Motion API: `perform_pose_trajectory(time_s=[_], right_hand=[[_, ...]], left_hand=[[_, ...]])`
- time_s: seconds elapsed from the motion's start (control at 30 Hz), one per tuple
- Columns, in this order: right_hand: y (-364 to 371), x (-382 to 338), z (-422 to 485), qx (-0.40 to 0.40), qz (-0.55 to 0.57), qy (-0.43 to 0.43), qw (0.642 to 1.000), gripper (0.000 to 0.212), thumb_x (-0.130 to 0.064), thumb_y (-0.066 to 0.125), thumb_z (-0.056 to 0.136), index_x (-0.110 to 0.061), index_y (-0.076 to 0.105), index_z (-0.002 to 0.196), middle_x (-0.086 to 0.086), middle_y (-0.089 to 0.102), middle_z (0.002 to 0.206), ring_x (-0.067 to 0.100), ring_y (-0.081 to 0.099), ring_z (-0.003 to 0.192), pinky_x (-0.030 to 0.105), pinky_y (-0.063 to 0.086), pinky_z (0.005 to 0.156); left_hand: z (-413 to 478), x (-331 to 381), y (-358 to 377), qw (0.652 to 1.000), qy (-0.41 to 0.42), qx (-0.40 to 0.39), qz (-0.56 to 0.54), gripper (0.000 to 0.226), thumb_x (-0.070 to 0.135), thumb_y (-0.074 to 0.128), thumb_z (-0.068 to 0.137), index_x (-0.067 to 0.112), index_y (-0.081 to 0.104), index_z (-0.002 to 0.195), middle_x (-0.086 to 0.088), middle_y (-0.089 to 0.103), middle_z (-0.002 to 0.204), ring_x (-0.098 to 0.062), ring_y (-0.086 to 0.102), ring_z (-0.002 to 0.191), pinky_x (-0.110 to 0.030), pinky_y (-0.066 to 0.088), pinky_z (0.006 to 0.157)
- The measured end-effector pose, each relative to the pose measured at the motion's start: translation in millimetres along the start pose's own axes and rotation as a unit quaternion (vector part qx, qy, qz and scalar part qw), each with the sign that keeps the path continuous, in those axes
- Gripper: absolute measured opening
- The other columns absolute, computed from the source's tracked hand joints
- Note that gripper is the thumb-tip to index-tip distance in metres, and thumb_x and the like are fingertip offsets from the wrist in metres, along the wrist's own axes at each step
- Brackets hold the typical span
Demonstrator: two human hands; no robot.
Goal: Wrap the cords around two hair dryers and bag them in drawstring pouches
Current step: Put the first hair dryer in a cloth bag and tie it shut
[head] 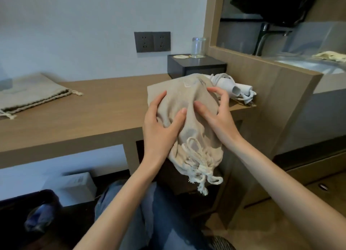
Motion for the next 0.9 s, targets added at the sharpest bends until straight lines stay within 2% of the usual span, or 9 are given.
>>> perform_pose_trajectory(time_s=[0.13,0.33,0.5,0.63,0.77,0.9], right_hand=[[-29,10,-36,0.006,-0.018,0.021,1.0,0.068,-0.056,0.063,0.072,-0.023,0.037,0.125,-0.005,0.043,0.13,0.007,0.046,0.122,0.032,0.044,0.102],[-64,45,-81,0.031,-0.058,0.073,0.995,0.056,-0.06,0.064,0.073,-0.032,0.041,0.116,-0.003,0.047,0.127,0.012,0.046,0.123,0.044,0.04,0.105],[-71,86,-111,0.024,-0.058,0.128,0.99,0.053,-0.062,0.065,0.071,-0.04,0.04,0.111,-0.004,0.045,0.128,0.013,0.045,0.124,0.043,0.041,0.105],[-67,129,-122,0.015,-0.069,0.177,0.982,0.064,-0.064,0.065,0.07,-0.032,0.039,0.119,-0.005,0.041,0.13,0.012,0.042,0.125,0.041,0.04,0.106],[-55,179,-121,-0.022,-0.067,0.229,0.971,0.06,-0.053,0.067,0.079,-0.032,0.035,0.125,-0.002,0.039,0.135,0.015,0.041,0.126,0.042,0.039,0.106],[-39,227,-114,-0.063,-0.074,0.286,0.953,0.063,-0.044,0.066,0.084,-0.027,0.032,0.134,-0.002,0.037,0.135,0.015,0.041,0.125,0.034,0.04,0.104]], left_hand=[[-44,-7,26,1.0,-0.017,-0.013,-0.013,0.055,0.034,0.071,0.082,0.031,0.048,0.132,0.017,0.052,0.128,0.005,0.048,0.118,-0.019,0.041,0.099],[-97,-35,56,0.998,-0.06,-0.026,-0.016,0.051,0.037,0.07,0.083,0.031,0.049,0.129,0.015,0.054,0.125,0.001,0.05,0.116,-0.032,0.044,0.101],[-124,-70,73,0.994,-0.095,-0.059,-0.006,0.051,0.04,0.068,0.083,0.03,0.049,0.128,0.019,0.054,0.122,0.004,0.051,0.113,-0.031,0.046,0.099],[-129,-112,82,0.988,-0.132,-0.083,0.013,0.06,0.054,0.064,0.075,0.031,0.048,0.128,0.015,0.056,0.122,0.001,0.053,0.112,-0.034,0.047,0.098],[-122,-158,92,0.981,-0.155,-0.107,0.037,0.056,0.051,0.064,0.076,0.032,0.049,0.126,0.014,0.056,0.122,-0.004,0.053,0.114,-0.039,0.046,0.099],[-110,-208,103,0.969,-0.201,-0.129,0.061,0.051,0.046,0.066,0.078,0.031,0.049,0.124,0.014,0.056,0.118,-0.004,0.054,0.109,-0.037,0.047,0.096]])
Point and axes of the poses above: each hand's wrist, its own z-axis towards the middle knuckle, its own y-axis out of the palm, x = y × z, the point moved 7 cm from there along z, towards the middle knuckle
